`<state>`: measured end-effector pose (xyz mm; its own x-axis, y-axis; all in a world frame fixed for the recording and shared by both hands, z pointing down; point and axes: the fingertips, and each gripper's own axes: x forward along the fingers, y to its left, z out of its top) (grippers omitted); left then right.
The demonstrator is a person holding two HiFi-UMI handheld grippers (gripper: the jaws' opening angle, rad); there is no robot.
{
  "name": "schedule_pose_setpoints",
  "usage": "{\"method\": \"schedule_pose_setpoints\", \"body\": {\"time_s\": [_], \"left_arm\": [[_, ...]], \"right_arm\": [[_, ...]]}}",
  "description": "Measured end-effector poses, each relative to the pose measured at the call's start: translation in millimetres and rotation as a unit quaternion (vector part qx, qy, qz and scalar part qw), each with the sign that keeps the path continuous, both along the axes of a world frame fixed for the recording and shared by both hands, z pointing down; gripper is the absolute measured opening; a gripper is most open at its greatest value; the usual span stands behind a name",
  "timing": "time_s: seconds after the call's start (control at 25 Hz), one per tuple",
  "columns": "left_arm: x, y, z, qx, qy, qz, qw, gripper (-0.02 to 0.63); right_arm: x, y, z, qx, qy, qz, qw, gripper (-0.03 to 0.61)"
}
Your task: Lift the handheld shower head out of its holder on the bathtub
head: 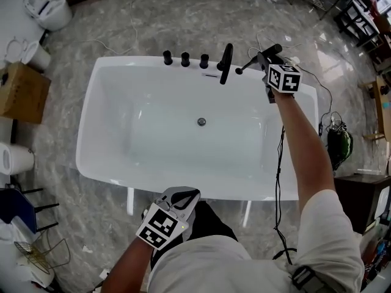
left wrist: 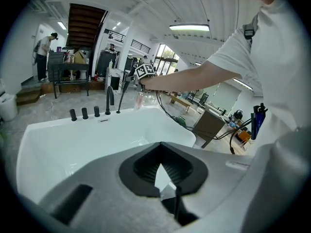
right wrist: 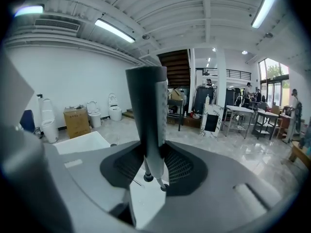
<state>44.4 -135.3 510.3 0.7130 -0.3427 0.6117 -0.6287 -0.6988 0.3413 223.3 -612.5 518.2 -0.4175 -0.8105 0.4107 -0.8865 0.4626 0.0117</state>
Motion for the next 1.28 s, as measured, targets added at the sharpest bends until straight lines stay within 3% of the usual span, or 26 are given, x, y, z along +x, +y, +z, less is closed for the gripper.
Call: {"method": "schedule_pose_setpoints", "body": {"time_s": [1.28], "left_arm": [[-10, 46, -66, 0.060, -0.010, 0.031, 0.9976, 0.008]], "right_arm": [[-4, 130, -192, 0.106, 0.001, -0.046, 0.993, 0.146]]}}
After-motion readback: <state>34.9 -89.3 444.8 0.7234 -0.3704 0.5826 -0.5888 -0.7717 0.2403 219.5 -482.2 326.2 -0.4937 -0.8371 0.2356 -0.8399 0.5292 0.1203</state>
